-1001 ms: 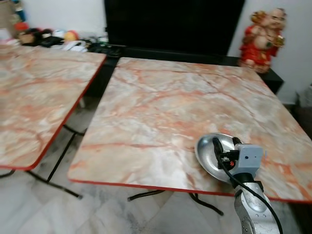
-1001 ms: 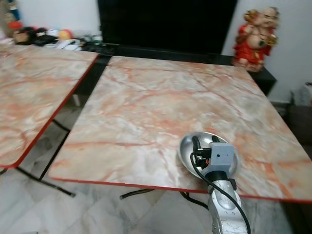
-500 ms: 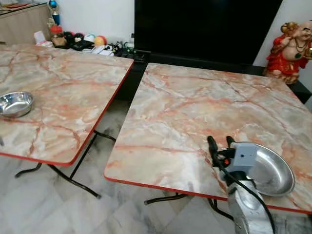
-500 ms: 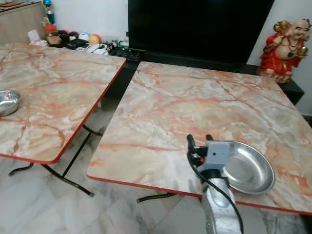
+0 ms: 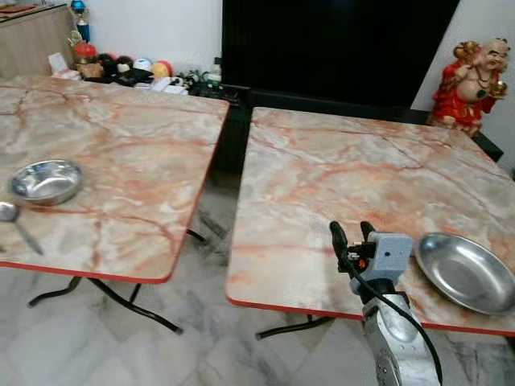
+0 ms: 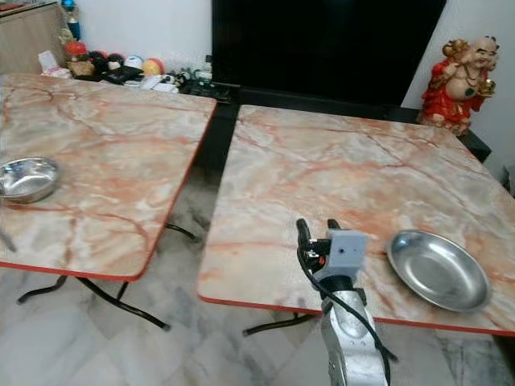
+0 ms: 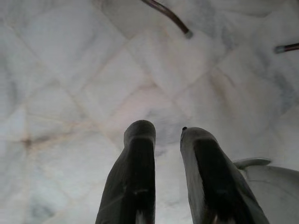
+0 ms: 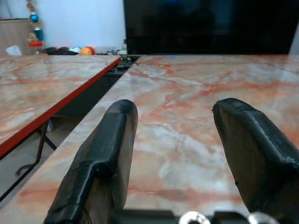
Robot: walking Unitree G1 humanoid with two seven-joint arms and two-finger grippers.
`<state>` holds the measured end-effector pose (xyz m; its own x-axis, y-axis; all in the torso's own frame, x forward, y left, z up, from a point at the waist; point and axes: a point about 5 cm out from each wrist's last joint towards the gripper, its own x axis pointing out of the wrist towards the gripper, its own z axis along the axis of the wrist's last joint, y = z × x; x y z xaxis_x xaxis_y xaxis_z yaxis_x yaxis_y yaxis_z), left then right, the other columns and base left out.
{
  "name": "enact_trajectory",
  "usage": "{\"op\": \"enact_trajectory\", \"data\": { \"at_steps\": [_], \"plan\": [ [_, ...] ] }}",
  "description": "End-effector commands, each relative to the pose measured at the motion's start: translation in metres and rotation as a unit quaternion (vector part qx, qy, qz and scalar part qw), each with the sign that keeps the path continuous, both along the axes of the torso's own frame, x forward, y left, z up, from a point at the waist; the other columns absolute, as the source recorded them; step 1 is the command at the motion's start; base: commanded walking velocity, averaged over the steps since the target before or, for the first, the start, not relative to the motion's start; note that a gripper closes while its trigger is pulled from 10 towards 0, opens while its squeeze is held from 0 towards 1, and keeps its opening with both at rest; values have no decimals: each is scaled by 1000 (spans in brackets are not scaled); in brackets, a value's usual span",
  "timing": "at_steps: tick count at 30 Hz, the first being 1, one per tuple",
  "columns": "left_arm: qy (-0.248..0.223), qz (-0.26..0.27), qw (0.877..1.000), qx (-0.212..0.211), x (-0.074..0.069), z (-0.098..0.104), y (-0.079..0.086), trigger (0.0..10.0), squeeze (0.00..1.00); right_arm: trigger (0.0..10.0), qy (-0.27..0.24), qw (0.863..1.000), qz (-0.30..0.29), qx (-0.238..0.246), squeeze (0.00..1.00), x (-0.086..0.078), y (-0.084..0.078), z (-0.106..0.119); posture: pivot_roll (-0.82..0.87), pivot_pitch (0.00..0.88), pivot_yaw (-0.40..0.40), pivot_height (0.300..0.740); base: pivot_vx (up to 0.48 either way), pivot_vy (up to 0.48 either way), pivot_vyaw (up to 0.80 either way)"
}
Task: Setting the table
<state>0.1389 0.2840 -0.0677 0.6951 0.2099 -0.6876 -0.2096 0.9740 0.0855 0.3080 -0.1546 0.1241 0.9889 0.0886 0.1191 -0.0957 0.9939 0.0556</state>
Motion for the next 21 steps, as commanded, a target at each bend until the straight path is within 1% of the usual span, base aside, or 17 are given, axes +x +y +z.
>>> {"op": "enact_trajectory", "data": {
  "at_steps": [1, 9, 21],
  "plan": [
    [5, 0, 1000, -4, -1, -2, -3, 10000, 0, 10000, 6, 1000, -17, -2, 0, -1, -10, -3, 96, 68, -54, 740, 0, 480, 0],
    [5, 2, 1000, -3, -2, -1, 0, 10000, 0, 10000, 9, 1000, -21, 0, 0, 0, -9, -5, 98, 70, -52, 740, 0, 480, 0],
    [5, 4, 1000, -6, -2, -2, -2, 10000, 0, 10000, 14, 1000, -19, -1, 0, 2, -6, -6, 101, 69, -58, 740, 0, 480, 0]
  ]
}}
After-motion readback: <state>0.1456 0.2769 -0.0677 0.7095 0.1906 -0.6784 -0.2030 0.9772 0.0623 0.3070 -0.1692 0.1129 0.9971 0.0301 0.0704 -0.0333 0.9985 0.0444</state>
